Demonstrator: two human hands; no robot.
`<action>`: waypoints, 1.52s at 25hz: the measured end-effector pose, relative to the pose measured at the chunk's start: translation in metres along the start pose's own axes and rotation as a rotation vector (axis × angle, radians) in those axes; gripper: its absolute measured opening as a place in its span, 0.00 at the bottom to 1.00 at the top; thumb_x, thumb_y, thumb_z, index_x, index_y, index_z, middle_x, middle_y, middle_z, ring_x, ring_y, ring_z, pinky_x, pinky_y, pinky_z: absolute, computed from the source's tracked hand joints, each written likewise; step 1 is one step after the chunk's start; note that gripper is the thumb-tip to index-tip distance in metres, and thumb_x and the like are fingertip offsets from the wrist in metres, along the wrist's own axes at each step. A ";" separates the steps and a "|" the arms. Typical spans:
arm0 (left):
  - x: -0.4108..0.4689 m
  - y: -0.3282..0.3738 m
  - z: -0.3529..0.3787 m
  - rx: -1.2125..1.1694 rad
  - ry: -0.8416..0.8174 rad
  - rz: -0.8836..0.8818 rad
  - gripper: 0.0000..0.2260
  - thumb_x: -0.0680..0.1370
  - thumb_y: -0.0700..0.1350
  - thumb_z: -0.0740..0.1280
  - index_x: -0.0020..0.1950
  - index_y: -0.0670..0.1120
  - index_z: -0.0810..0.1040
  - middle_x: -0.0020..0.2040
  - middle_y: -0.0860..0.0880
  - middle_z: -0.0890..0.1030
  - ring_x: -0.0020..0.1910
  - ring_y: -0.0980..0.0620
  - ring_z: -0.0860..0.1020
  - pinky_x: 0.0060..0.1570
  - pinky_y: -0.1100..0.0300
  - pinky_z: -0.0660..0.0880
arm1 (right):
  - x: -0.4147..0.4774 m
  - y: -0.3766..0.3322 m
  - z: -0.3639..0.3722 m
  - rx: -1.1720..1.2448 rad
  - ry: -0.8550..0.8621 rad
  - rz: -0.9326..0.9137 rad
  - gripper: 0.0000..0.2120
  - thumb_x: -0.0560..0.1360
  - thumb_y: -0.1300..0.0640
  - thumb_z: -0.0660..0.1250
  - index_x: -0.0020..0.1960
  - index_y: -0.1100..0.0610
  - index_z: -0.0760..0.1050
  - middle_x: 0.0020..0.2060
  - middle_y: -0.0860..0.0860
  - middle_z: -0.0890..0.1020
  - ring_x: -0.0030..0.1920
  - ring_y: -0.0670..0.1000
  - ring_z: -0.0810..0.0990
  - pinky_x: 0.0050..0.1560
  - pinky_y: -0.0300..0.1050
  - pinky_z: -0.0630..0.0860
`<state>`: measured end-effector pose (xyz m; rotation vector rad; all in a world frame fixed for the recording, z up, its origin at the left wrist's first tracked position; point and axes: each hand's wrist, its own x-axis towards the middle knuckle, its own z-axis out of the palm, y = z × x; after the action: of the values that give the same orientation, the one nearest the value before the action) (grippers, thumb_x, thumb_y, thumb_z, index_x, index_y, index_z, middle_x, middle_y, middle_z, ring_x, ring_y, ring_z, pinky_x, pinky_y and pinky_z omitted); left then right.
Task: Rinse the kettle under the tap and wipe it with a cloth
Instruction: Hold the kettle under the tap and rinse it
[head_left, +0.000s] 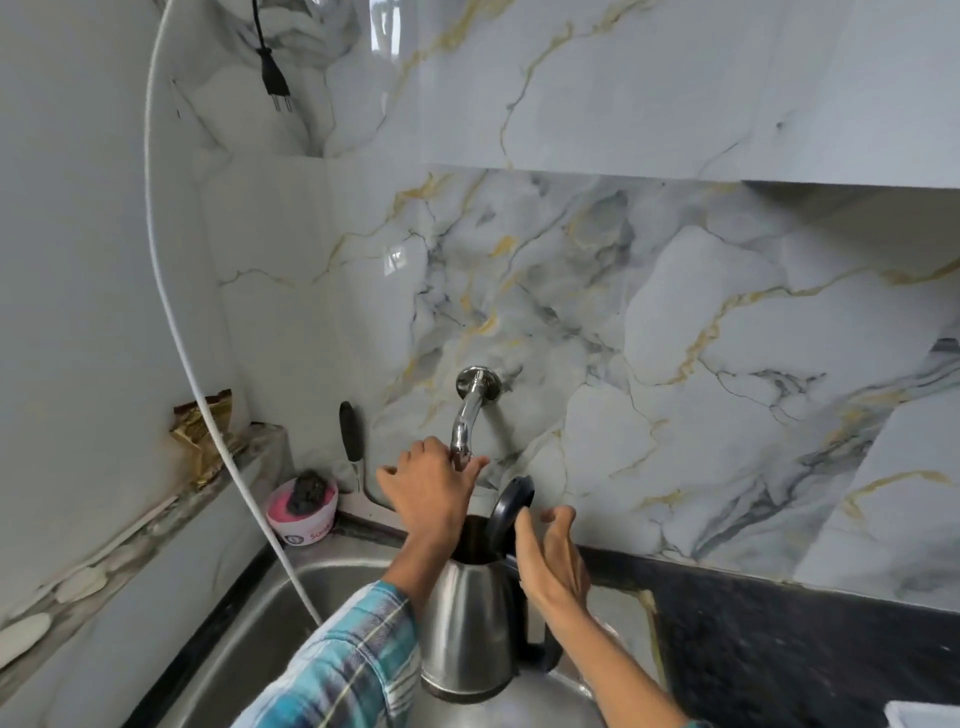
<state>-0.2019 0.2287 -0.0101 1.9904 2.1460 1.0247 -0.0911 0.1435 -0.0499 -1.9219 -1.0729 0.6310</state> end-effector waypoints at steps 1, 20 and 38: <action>0.003 0.001 0.003 -0.002 0.007 0.019 0.18 0.70 0.63 0.66 0.44 0.48 0.79 0.44 0.50 0.82 0.46 0.48 0.78 0.51 0.51 0.62 | 0.006 -0.005 0.007 0.009 -0.008 0.005 0.16 0.78 0.37 0.52 0.54 0.48 0.59 0.37 0.46 0.78 0.50 0.60 0.79 0.52 0.54 0.74; 0.067 -0.053 -0.013 0.346 -0.353 0.927 0.29 0.81 0.60 0.44 0.78 0.52 0.37 0.79 0.55 0.35 0.78 0.52 0.37 0.76 0.42 0.39 | 0.036 -0.030 0.004 0.019 -0.123 -0.012 0.19 0.78 0.37 0.52 0.58 0.51 0.61 0.40 0.48 0.74 0.40 0.50 0.75 0.51 0.62 0.82; 0.066 -0.061 0.001 0.180 -0.386 0.847 0.31 0.81 0.62 0.45 0.78 0.53 0.35 0.80 0.53 0.37 0.78 0.53 0.36 0.77 0.44 0.40 | 0.026 -0.022 -0.004 0.041 -0.170 -0.031 0.19 0.76 0.36 0.53 0.56 0.50 0.62 0.41 0.50 0.75 0.43 0.53 0.77 0.51 0.64 0.81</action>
<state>-0.2661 0.2913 -0.0143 2.9619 1.2246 0.3976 -0.0847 0.1712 -0.0296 -1.8382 -1.1837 0.8041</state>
